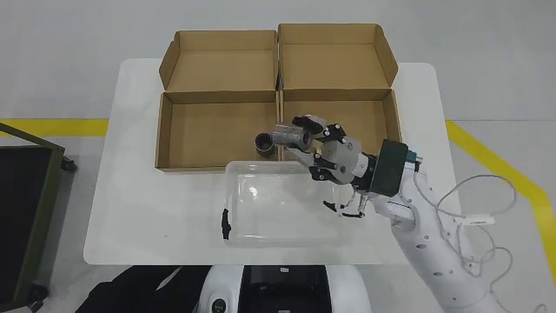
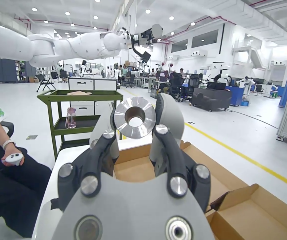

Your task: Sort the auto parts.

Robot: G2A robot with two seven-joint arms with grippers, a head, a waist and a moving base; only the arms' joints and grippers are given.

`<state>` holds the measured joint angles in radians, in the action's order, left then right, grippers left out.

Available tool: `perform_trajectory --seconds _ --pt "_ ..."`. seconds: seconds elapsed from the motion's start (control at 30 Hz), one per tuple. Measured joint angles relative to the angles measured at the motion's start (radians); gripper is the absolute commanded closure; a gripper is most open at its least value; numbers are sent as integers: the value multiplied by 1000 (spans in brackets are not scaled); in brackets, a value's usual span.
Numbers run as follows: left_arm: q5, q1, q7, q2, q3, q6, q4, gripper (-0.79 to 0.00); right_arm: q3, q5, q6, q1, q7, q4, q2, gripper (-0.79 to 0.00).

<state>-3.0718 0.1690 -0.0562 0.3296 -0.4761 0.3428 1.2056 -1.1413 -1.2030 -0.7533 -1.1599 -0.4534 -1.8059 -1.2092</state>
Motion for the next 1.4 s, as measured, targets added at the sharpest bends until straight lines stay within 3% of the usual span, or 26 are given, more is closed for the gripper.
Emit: perform_trajectory --seconds 0.37,0.77,1.1,1.4 --pt "0 0 0 0 0 0 0 -785 28 9 29 13 -54 34 -11 0" --pt "0 0 0 0 0 0 0 -785 117 10 137 93 203 99 -34 0" --pt "0 0 0 0 0 0 0 -785 227 45 231 222 442 205 -72 0" --pt "0 0 0 0 0 0 0 -785 286 82 264 332 576 328 -105 0"
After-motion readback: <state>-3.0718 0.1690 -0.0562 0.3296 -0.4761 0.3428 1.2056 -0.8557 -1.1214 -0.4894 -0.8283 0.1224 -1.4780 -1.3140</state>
